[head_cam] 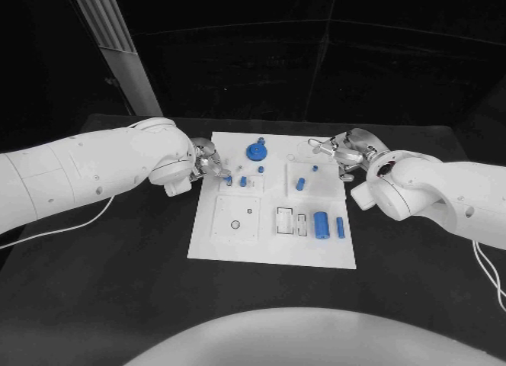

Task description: Assemble the parts on the task board

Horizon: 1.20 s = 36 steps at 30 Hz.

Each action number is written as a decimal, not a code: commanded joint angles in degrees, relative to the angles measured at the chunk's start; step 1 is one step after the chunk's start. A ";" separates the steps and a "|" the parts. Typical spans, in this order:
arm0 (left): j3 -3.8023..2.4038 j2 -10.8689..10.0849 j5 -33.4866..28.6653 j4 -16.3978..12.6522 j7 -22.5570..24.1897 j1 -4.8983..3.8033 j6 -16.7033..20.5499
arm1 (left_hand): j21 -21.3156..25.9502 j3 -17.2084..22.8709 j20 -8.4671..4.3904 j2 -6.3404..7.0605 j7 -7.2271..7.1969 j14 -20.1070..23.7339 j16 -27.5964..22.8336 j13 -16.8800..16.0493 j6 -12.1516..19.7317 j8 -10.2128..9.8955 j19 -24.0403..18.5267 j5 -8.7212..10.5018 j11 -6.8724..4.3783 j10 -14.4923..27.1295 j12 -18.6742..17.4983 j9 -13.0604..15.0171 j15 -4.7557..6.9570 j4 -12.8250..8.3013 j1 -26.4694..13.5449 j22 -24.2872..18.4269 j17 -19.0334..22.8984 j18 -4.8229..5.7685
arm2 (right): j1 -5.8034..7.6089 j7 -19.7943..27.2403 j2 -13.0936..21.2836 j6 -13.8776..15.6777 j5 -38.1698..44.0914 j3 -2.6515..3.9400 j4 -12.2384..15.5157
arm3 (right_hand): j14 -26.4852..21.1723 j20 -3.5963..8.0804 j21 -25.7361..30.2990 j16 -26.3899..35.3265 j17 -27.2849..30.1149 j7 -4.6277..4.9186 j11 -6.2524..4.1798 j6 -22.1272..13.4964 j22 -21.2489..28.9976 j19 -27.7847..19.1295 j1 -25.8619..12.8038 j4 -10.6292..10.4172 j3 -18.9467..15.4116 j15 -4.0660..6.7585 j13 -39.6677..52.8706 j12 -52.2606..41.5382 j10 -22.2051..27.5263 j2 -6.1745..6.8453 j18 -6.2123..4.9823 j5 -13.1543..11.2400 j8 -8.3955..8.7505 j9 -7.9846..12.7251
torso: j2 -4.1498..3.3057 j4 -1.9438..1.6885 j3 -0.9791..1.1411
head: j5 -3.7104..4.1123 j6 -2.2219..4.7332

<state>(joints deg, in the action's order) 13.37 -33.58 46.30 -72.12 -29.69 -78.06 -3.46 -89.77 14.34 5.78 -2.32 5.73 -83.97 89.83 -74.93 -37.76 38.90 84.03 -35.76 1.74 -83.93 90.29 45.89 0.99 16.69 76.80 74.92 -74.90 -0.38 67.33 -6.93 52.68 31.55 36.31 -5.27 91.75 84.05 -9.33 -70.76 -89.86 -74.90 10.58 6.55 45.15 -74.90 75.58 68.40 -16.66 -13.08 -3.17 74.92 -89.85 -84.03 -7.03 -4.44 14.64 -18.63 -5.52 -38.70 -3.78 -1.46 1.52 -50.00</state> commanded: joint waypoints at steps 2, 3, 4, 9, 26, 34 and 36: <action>0.04 0.05 0.20 -0.11 -0.69 0.06 -1.39 | -0.10 -0.37 0.40 0.08 -0.12 -6.03 0.17 -15.07 0.07 0.10 5.77 0.48 0.37 -6.07 -0.29 -0.25 -0.59 0.16 -1.25 15.01 -15.10 0.32 | 0.07 0.32 -0.04 0.35 0.19 0.03 0.08 | 5.95 0.28 0.36 -0.14 -15.10 0.12 -0.09 -0.37 -5.06 -0.23 0.57 0.03 -0.24 0.33 15.08 -0.15 -5.97 0.11 -0.86 0.22 -0.39 -0.08 | -0.03 0.02 -0.02 | -0.05 0.00; 0.04 0.05 0.20 -0.11 -0.70 0.06 -1.41 | -0.08 -0.44 0.42 0.07 -0.12 -6.03 0.17 -15.07 0.07 0.10 5.74 0.64 0.38 -6.07 -0.29 -0.30 -0.60 0.15 -1.40 15.00 -15.10 0.31 | 0.07 0.31 -0.04 0.36 0.19 0.03 0.07 | 5.95 0.28 0.36 -0.14 -15.10 0.12 -0.09 -0.37 -5.06 -0.23 0.57 0.03 -0.24 0.33 15.08 -0.15 -5.97 0.11 -0.86 0.22 -0.39 -0.08 | -0.01 0.03 -0.01 | -0.06 0.00; 0.04 0.05 0.20 -0.11 -0.71 0.06 -1.43 | -0.07 -0.50 0.43 0.06 -0.12 -6.03 0.17 -15.07 0.07 0.09 5.72 0.77 0.38 -6.07 -0.29 -0.35 -0.60 0.15 -1.54 14.99 -15.10 0.30 | 0.07 0.31 -0.04 0.36 0.19 0.03 0.07 | 5.95 0.28 0.36 -0.14 -15.10 0.12 -0.09 -0.37 -5.06 -0.23 0.57 0.03 -0.24 0.33 15.08 -0.15 -5.97 0.11 -0.86 0.22 -0.39 -0.08 | -0.02 0.03 -0.02 | -0.07 0.00; 0.04 0.03 0.20 -0.12 -0.77 0.07 -1.53 | -0.07 -0.77 0.46 0.03 -0.12 -6.03 0.17 -15.07 0.06 0.06 5.71 1.31 0.38 -6.07 -0.29 -0.53 -0.62 0.17 -2.10 14.98 -15.10 0.30 | 0.07 0.29 -0.02 0.34 0.19 0.03 0.08 | 5.95 0.28 0.36 -0.14 -15.10 0.12 -0.09 -0.37 -5.06 -0.23 0.57 0.03 -0.24 0.33 15.08 -0.15 -5.97 0.11 -0.86 0.22 -0.39 -0.08 | -0.02 -0.01 0.01 | -0.01 0.00; 0.04 -0.21 0.20 -0.37 -0.82 0.08 -1.41 | -0.03 -1.17 0.49 0.06 -0.15 -6.03 0.17 -15.07 0.01 0.04 5.65 1.62 0.38 -6.07 -0.29 -0.78 -0.64 0.14 -2.79 14.96 -15.10 0.28 | 0.07 0.29 -0.03 0.31 0.19 0.03 0.03 | 5.95 0.28 0.37 -0.14 -15.10 0.11 -0.10 -0.40 -5.08 -0.20 0.61 0.02 -0.32 0.34 15.08 -0.15 -5.97 0.04 -0.86 0.23 -0.50 -0.08 | -0.02 0.00 0.00 | -0.04 0.00; 0.04 -0.60 0.20 -0.88 0.44 0.08 0.54 | -0.12 -0.14 0.36 0.45 -0.59 -6.03 0.17 -15.07 -0.08 0.74 5.80 1.58 -0.01 -6.07 -0.29 -0.88 -0.32 -0.81 0.52 15.02 -15.10 0.32 | 0.07 0.26 -0.07 0.29 0.19 0.03 -0.03 | 5.95 0.28 0.37 -0.14 -15.10 0.11 -0.10 -0.40 -5.08 -0.20 0.61 0.02 -0.32 0.34 15.08 -0.15 -5.97 0.04 -0.86 0.23 -0.50 -0.08 | 0.00 0.01 0.00 | -0.03 0.00; 0.04 -0.69 0.20 -1.01 0.70 0.08 0.84 | -0.13 -0.02 0.31 0.62 -0.60 -6.03 0.17 -15.07 -0.05 0.91 5.80 1.60 -0.02 -6.07 -0.29 -0.88 -0.28 -0.90 1.18 15.02 -15.10 0.33 | 0.07 0.27 -0.09 0.29 0.19 0.03 -0.05 | 5.95 0.28 0.37 -0.14 -15.10 0.11 -0.10 -0.40 -5.08 -0.20 0.61 0.02 -0.32 0.34 15.08 -0.15 -5.97 0.04 -0.86 0.23 -0.50 -0.08 | 0.01 0.03 -0.01 | -0.05 0.00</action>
<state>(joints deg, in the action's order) 13.38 -34.20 46.30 -73.01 -29.71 -77.98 -3.60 -89.77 14.40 5.78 -1.54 5.51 -83.95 89.83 -74.93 -37.98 39.57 84.03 -34.19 1.74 -83.93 90.29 44.91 0.59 15.96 77.52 74.92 -74.90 -0.38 67.33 -6.93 52.62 31.54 36.31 -5.27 91.64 84.04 -9.34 -70.76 -89.86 -74.90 10.58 6.55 45.15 -74.90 75.59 68.40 -16.66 -13.08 -3.17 74.92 -89.85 -84.03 -7.03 -4.44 14.64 -18.93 -5.52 -38.70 -3.78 -1.45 1.47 -50.00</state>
